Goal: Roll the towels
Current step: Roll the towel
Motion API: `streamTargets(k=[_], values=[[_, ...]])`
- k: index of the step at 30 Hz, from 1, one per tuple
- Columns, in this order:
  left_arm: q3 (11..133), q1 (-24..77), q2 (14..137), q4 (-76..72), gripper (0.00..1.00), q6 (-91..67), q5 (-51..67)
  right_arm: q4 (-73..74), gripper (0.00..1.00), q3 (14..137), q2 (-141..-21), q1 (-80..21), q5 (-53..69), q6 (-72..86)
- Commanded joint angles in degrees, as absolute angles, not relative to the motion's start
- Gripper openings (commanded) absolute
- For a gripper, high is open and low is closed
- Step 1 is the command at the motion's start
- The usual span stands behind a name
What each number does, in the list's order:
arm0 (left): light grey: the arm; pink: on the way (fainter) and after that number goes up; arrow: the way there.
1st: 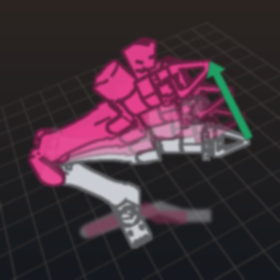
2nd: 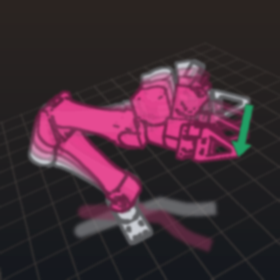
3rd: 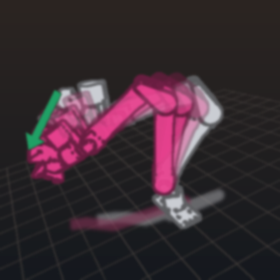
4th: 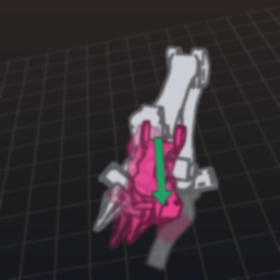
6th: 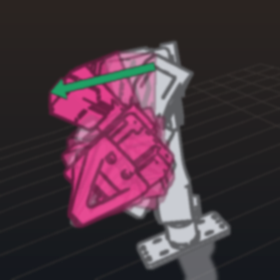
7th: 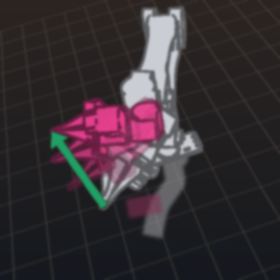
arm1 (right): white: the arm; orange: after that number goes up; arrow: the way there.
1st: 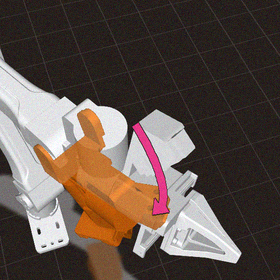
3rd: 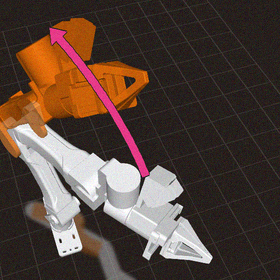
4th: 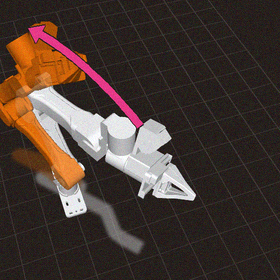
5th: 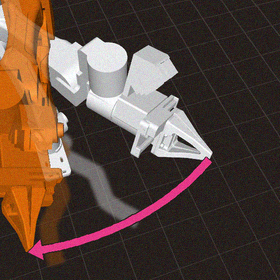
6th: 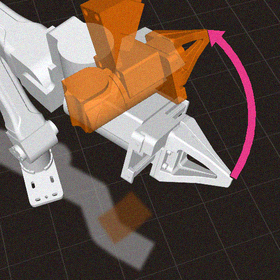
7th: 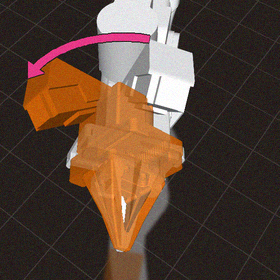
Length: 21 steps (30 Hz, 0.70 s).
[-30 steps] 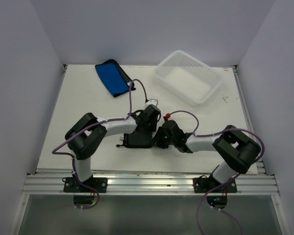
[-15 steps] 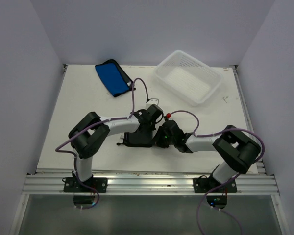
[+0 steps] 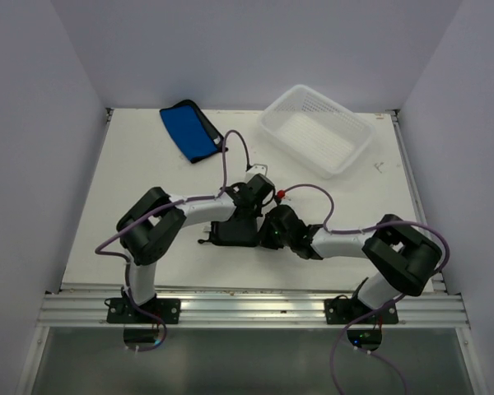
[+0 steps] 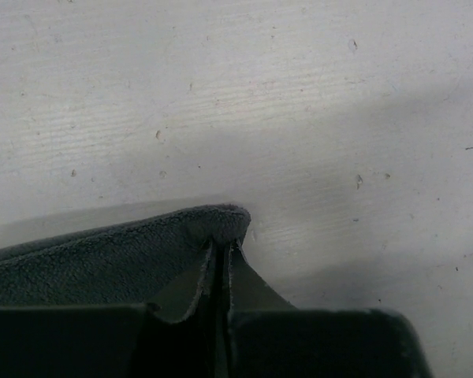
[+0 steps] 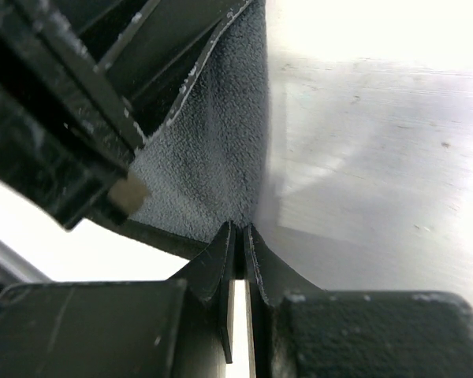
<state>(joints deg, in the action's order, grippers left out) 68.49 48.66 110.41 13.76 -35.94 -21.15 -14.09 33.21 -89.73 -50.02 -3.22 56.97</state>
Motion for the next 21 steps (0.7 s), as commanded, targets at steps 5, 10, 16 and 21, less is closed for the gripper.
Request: streamTargets(k=[5,10,16,21], values=[[64.8,45.2,106.9,8.3,0.00,-38.6,-10.3,5.7,0.00,36.8,-84.1,-52.8,-10.9,49.1],[58.6,43.4,102.2,-3.1,0.00,-42.4,-3.2,12.3,0.00,40.0,-81.7,-54.8,-14.1,43.4],[55.6,42.9,99.8,-9.6,0.00,-45.3,-0.3,20.0,0.00,44.2,-82.9,-58.4,-18.8,38.6],[53.9,41.5,99.1,-12.2,0.00,-46.7,2.6,25.9,0.00,47.4,-84.5,-63.4,-26.5,37.9]])
